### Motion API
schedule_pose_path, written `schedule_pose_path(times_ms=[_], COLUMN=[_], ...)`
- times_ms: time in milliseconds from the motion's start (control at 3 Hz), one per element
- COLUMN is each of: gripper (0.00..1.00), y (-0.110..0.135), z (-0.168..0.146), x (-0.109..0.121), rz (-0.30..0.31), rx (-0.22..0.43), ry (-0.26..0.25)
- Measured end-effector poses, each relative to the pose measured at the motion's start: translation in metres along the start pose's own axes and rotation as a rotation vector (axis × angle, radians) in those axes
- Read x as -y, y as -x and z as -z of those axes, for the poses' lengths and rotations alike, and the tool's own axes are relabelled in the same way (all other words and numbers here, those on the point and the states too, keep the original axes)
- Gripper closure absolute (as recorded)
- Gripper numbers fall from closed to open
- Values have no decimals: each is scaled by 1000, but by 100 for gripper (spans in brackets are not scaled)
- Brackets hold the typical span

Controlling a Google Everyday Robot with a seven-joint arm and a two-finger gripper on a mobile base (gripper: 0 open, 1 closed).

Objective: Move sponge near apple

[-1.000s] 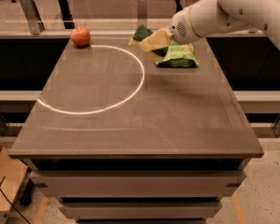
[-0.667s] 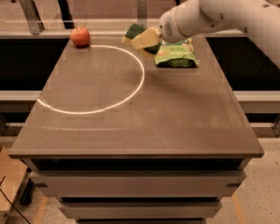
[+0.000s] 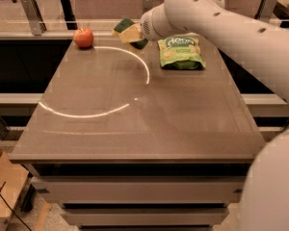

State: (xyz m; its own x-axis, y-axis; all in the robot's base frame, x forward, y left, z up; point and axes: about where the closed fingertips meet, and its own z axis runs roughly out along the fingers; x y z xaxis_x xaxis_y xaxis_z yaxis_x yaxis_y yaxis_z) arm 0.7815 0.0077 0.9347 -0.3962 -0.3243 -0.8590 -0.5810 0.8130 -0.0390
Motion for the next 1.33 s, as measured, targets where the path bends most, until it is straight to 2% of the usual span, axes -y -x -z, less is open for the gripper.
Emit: schedule_pose_path(times_ms=[333,1000,1333], gripper=[100,100,84], y=[7,4,0], z=[-33,-91,-113], x=[1,-10,-16], rz=[-31,-92,-119], rx=[13,13,-5], ry=[-13,73,107])
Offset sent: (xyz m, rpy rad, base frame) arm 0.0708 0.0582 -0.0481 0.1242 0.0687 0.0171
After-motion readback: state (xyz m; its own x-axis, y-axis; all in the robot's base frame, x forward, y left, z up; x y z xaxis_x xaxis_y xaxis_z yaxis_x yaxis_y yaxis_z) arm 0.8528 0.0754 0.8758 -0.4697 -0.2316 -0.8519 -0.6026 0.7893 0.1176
